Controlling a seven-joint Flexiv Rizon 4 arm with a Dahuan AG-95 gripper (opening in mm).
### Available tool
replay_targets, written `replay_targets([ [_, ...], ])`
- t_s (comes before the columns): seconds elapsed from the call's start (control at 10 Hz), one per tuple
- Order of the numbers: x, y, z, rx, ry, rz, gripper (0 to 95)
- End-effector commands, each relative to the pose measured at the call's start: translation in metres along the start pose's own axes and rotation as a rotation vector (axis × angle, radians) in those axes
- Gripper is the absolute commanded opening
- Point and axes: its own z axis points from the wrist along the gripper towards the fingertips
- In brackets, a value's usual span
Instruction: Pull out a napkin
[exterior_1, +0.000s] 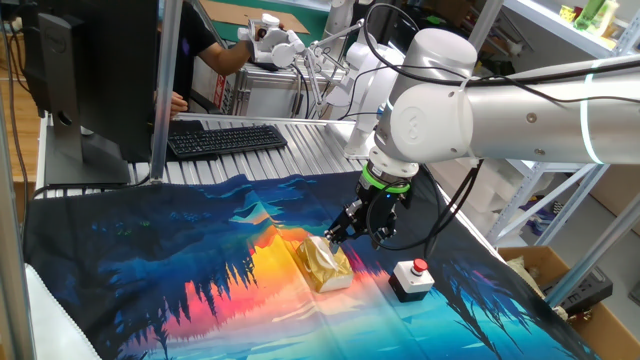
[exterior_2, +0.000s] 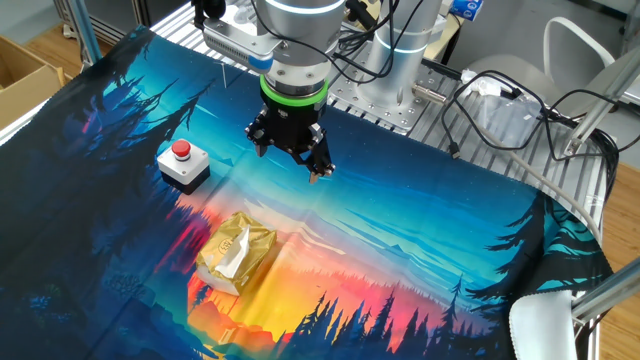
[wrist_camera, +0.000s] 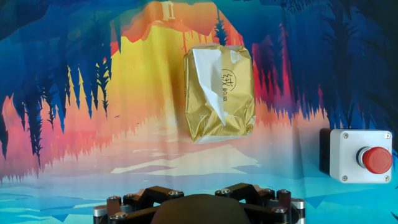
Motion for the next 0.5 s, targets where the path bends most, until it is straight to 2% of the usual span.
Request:
replay_targets([
  [0.1, 0.0001, -0.0001, 0.0, 0.052, 0.014, -0.147, 0.0],
  [0.5, 0.0001, -0.0002, 0.0, 0.052, 0.016, -0.146, 0.0],
])
